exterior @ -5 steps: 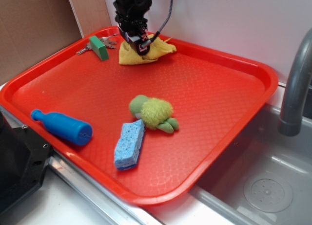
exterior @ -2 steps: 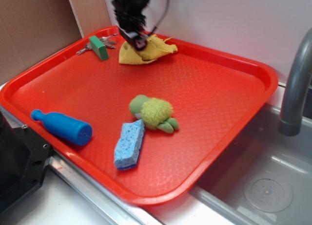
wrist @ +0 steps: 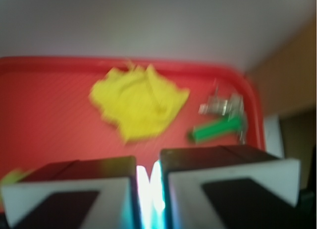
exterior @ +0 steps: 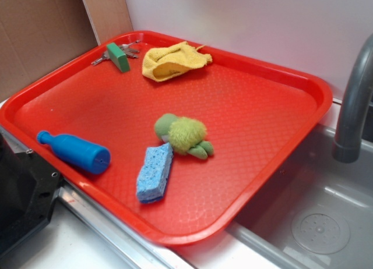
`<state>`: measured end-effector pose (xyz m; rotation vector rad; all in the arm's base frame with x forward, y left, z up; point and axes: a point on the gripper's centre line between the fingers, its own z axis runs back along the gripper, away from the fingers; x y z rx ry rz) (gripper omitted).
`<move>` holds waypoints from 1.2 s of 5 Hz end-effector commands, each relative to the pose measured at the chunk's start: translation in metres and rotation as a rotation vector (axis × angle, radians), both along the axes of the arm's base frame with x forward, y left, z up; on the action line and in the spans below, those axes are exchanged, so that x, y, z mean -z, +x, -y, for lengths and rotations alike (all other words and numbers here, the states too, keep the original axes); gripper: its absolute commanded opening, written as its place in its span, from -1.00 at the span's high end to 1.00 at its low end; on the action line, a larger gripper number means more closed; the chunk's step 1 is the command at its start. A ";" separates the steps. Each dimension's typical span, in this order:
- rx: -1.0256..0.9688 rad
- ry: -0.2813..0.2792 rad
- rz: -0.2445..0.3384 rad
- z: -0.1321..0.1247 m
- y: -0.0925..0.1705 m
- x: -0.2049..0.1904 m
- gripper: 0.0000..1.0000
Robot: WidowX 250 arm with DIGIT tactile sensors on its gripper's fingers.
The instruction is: Grab the yellow cloth.
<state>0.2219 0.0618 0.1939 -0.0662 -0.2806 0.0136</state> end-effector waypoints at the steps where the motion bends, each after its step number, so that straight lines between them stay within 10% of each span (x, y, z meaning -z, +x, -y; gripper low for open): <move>1: 0.100 0.080 0.018 0.006 0.021 -0.021 -1.00; 6: 0.318 0.167 -0.075 0.038 0.075 0.133 -1.00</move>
